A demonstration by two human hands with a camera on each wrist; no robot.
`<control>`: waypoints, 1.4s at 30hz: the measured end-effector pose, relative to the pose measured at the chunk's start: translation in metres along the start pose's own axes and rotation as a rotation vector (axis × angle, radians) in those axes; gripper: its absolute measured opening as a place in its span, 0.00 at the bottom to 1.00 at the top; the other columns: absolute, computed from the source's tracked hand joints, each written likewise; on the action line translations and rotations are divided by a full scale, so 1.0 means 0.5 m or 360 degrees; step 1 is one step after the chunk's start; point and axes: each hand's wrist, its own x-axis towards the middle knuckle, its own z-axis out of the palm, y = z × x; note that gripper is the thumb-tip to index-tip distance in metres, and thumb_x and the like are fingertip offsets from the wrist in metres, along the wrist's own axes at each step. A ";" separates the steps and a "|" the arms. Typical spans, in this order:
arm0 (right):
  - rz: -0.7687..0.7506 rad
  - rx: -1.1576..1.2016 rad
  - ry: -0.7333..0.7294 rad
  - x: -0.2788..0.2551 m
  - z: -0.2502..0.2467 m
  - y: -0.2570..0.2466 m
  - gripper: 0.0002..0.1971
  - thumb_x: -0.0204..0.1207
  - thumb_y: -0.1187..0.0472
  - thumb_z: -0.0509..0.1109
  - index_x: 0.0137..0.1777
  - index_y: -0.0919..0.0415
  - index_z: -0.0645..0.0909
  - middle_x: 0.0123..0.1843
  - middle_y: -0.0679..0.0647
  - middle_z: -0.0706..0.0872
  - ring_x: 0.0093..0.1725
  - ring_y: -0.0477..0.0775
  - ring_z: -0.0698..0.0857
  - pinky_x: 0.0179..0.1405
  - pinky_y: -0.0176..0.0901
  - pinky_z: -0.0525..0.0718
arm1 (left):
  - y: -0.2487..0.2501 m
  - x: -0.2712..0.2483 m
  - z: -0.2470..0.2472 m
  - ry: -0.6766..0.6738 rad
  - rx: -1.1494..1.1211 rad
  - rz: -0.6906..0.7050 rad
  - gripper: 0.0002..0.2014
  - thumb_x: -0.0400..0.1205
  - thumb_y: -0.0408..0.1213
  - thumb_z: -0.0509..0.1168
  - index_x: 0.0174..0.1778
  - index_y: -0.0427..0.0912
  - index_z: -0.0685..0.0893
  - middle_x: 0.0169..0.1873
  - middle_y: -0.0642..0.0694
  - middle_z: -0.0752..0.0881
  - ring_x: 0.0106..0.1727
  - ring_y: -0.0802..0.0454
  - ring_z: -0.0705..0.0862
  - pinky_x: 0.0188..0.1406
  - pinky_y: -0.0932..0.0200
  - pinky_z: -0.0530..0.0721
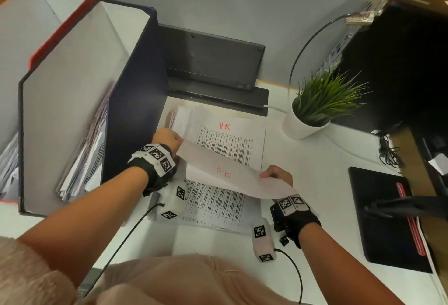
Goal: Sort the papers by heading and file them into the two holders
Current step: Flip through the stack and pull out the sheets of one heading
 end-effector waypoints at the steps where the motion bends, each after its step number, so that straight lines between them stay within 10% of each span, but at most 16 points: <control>1: -0.0016 0.0025 -0.0011 0.001 0.000 0.002 0.31 0.68 0.83 0.55 0.05 0.61 0.71 0.10 0.48 0.72 0.09 0.45 0.72 0.10 0.24 0.68 | 0.002 0.000 -0.001 0.0006 0.0031 0.0015 0.10 0.79 0.24 0.64 0.52 0.28 0.87 0.52 0.33 0.87 0.55 0.36 0.84 0.50 0.54 0.81; 10: -0.0068 -0.0009 -0.0010 0.008 -0.002 0.019 0.28 0.65 0.83 0.56 0.08 0.59 0.72 0.15 0.48 0.73 0.17 0.47 0.72 0.15 0.26 0.71 | -0.010 -0.001 0.001 -0.0029 0.0311 0.0151 0.09 0.79 0.25 0.64 0.51 0.30 0.88 0.51 0.35 0.86 0.53 0.38 0.84 0.53 0.56 0.82; 15: -0.0174 0.0002 0.0012 0.011 0.008 0.012 0.26 0.68 0.84 0.58 0.13 0.62 0.75 0.22 0.53 0.78 0.28 0.52 0.75 0.20 0.29 0.77 | -0.036 -0.019 0.019 0.0144 0.0017 0.0370 0.11 0.76 0.21 0.63 0.36 0.38 0.88 0.35 0.42 0.86 0.42 0.42 0.85 0.41 0.54 0.84; 18: -0.0056 0.0095 0.0003 0.013 0.009 0.010 0.26 0.68 0.82 0.55 0.11 0.65 0.74 0.25 0.57 0.81 0.30 0.57 0.75 0.19 0.33 0.79 | -0.042 -0.039 0.034 0.0344 -0.0317 0.0573 0.13 0.78 0.23 0.62 0.51 0.40 0.89 0.43 0.51 0.85 0.42 0.54 0.83 0.44 0.61 0.81; 22: -0.0308 -0.0848 0.0145 0.009 0.005 0.013 0.05 0.74 0.71 0.69 0.38 0.64 0.80 0.41 0.61 0.87 0.43 0.60 0.81 0.30 0.28 0.80 | -0.041 -0.047 0.034 0.0226 -0.0797 0.0507 0.12 0.81 0.26 0.58 0.51 0.44 0.84 0.45 0.48 0.86 0.44 0.51 0.84 0.46 0.59 0.83; 28: -0.0564 -0.0580 0.0148 0.008 0.011 0.015 0.30 0.58 0.71 0.83 0.62 0.71 0.78 0.60 0.62 0.85 0.56 0.54 0.83 0.57 0.39 0.78 | -0.015 -0.060 0.032 -0.0083 -0.1162 0.0336 0.14 0.83 0.24 0.54 0.49 0.40 0.83 0.49 0.39 0.86 0.51 0.43 0.85 0.54 0.48 0.84; 35: -0.0114 -0.0942 0.0325 0.013 0.033 0.011 0.11 0.72 0.70 0.72 0.55 0.66 0.81 0.57 0.63 0.86 0.59 0.53 0.83 0.53 0.21 0.77 | 0.003 -0.047 0.010 -0.0106 -0.1172 0.0007 0.10 0.78 0.26 0.54 0.36 0.33 0.80 0.30 0.39 0.76 0.31 0.47 0.73 0.30 0.60 0.71; 38: -0.0434 -0.0676 0.0042 0.008 0.013 0.011 0.18 0.71 0.83 0.65 0.28 0.61 0.78 0.28 0.55 0.79 0.27 0.39 0.80 0.25 0.20 0.75 | 0.008 -0.029 0.004 -0.0058 -0.1027 -0.0175 0.18 0.80 0.39 0.55 0.48 0.31 0.86 0.43 0.37 0.85 0.41 0.43 0.80 0.40 0.54 0.79; 42: -0.0191 -0.0078 -0.0008 0.002 -0.002 0.007 0.29 0.68 0.85 0.55 0.09 0.61 0.72 0.13 0.48 0.71 0.13 0.43 0.71 0.15 0.26 0.70 | 0.003 -0.009 -0.002 0.0020 -0.0375 -0.0213 0.17 0.80 0.41 0.65 0.52 0.27 0.84 0.50 0.33 0.87 0.47 0.40 0.85 0.52 0.50 0.85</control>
